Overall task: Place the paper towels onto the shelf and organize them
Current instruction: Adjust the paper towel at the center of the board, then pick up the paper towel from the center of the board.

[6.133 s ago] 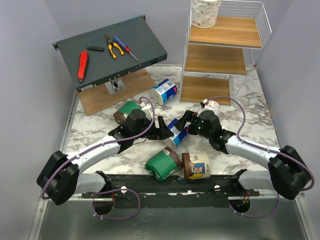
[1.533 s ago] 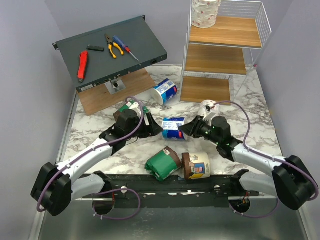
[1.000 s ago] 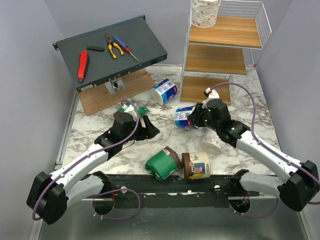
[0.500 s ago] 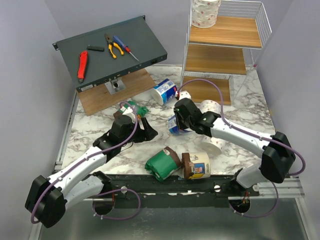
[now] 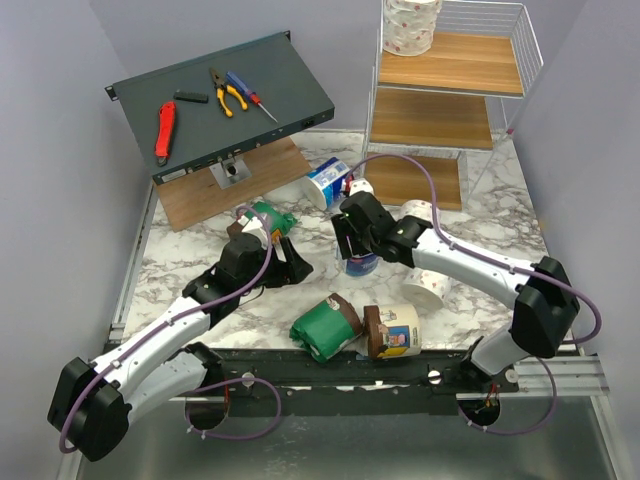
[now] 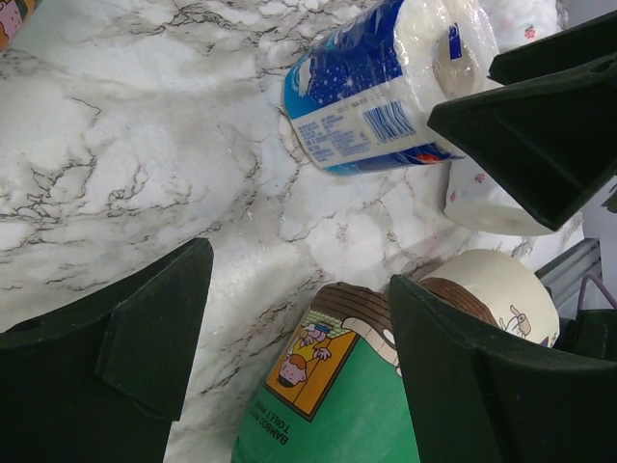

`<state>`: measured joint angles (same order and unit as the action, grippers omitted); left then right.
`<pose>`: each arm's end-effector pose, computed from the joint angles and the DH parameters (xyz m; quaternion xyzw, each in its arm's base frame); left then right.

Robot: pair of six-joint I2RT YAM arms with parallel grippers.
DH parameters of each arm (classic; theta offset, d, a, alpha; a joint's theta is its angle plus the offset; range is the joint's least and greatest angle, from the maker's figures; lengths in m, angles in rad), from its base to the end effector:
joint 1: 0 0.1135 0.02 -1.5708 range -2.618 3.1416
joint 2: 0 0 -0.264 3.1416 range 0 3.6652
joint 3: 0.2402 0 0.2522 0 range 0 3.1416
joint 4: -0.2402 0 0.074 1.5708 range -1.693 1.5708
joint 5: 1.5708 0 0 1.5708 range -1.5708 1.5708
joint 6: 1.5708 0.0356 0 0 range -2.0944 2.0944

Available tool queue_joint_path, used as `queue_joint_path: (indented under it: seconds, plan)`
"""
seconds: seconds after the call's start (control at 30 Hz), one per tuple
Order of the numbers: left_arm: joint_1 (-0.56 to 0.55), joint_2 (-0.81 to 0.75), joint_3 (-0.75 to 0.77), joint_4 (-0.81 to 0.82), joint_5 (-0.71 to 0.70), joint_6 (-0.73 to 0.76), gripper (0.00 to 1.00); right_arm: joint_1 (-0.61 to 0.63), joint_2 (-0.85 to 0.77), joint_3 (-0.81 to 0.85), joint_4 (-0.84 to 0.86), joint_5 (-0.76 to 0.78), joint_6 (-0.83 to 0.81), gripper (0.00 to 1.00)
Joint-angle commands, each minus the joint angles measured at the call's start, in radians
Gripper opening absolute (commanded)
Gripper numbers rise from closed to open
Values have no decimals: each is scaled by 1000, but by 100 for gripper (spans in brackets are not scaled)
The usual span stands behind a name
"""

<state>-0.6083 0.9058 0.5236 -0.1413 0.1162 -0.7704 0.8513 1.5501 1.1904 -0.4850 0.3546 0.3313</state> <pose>0.1630 -0.1185 0.2309 -0.0410 0.8641 -0.3563 0.3532 0.2309 0.2447 0.2671 -0.1760 0.9053 0.0580 0.3821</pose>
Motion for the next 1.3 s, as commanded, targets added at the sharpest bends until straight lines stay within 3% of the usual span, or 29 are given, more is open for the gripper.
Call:
queue_joint_path:
  seconds: [0.0, 0.13, 0.4, 0.5, 0.63, 0.73, 0.83, 1.27]
  plan:
    - [5, -17, 0, -15, -18, 18, 77, 5, -76, 19, -32, 33, 57, 73]
    - [7, -26, 1, -23, -22, 19, 78, -46, -161, -30, -5, 41, 146, 76]
    - [8, -41, -7, -23, -24, 22, 78, -84, -265, -196, 210, -232, 103, 71]
    - [8, -41, -9, -22, -21, 24, 78, -83, -253, -193, 216, -184, 101, 71]
    - [8, -44, -13, -26, -26, 23, 78, -108, -231, -182, 150, 16, 213, 74]
    - [8, -45, -19, -20, -21, 22, 78, -205, -198, -189, 125, -116, 291, 74]
    - [9, -39, -19, -23, -17, 24, 78, -220, -174, -205, 153, -184, 321, 74]
    - [8, -32, -21, -29, -11, 25, 78, -225, -100, -241, 170, -162, 345, 68]
